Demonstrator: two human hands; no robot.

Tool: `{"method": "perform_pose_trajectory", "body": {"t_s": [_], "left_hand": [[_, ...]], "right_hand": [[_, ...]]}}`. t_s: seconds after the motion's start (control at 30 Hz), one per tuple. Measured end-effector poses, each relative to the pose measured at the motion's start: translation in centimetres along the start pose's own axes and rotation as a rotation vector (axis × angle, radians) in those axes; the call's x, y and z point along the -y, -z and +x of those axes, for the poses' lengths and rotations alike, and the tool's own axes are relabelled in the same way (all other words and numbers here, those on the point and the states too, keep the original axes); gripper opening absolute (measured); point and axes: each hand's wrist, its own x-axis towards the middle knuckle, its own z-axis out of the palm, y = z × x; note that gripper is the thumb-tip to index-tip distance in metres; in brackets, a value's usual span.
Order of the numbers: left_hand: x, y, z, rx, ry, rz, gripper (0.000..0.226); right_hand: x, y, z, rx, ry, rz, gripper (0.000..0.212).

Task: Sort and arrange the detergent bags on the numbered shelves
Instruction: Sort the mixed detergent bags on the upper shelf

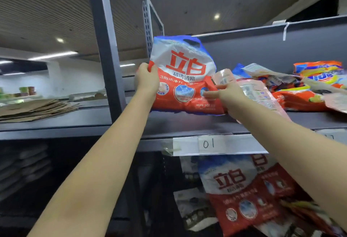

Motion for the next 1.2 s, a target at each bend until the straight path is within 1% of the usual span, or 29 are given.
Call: {"method": "perform_pose_trajectory", "body": {"t_s": [0.07, 0.13, 0.2, 0.27, 0.4, 0.53, 0.6, 0.7, 0.77, 0.83, 0.87, 0.93, 1.0, 1.1, 1.2], "left_hand": [[-2.1, 0.2, -1.0, -0.041, -0.091, 0.001, 0.016], [-3.8, -0.1, -2.3, -0.071, -0.145, 0.05, 0.019], [-5.0, -0.4, -3.7, -0.102, -0.179, 0.112, 0.023], [-5.6, -0.6, -5.0, -0.142, -0.202, 0.154, 0.029], [-5.8, -0.4, -6.4, -0.177, -0.17, 0.199, 0.033], [-5.2, 0.9, -7.4, -0.207, -0.132, 0.164, 0.028], [-5.1, 2.0, -7.5, -0.245, -0.126, 0.151, 0.026], [-5.3, 3.7, -7.1, -0.327, -0.139, 0.161, 0.035], [-5.3, 4.7, -6.4, -0.341, -0.122, 0.075, 0.031], [-5.3, 5.1, -5.7, -0.318, -0.097, -0.041, 0.027], [-5.3, 5.0, -5.4, -0.289, -0.086, -0.099, 0.025], [-5.5, 4.0, -5.1, -0.194, -0.047, -0.206, 0.022], [-5.8, 2.0, -5.0, -0.058, 0.02, -0.321, 0.02], [-7.0, -2.4, -5.5, 0.14, 0.091, -0.547, 0.018], [-8.9, -8.4, -7.7, 0.26, 0.076, -0.685, 0.01]], "right_hand": [[0.9, 0.9, -0.9, 0.04, 0.003, 0.093, 0.028], [1.3, 1.7, -1.5, 0.062, -0.018, 0.141, 0.021], [1.4, 2.6, -1.7, 0.072, -0.048, 0.178, 0.03], [1.2, 3.2, -1.8, 0.085, -0.044, 0.191, 0.021], [0.6, 3.8, -1.7, 0.108, -0.057, 0.15, 0.016], [0.1, 2.9, -1.6, 0.176, -0.094, 0.148, 0.032], [0.1, 1.8, -1.3, 0.197, -0.064, 0.151, 0.032], [1.0, 0.1, -0.8, 0.231, 0.012, 0.175, 0.028], [2.0, -0.7, -0.4, 0.238, 0.085, 0.132, 0.019], [3.1, -0.5, 0.1, 0.236, 0.154, 0.115, 0.008], [3.6, -0.3, 0.5, 0.222, 0.177, 0.111, 0.008], [4.3, 1.1, 0.9, 0.161, 0.199, 0.091, 0.008], [4.6, 3.4, 1.2, 0.102, 0.218, 0.092, 0.011], [4.4, 8.6, 1.1, 0.0, 0.229, 0.071, 0.016], [4.1, 15.8, 0.2, -0.11, 0.214, 0.013, 0.012]]}}
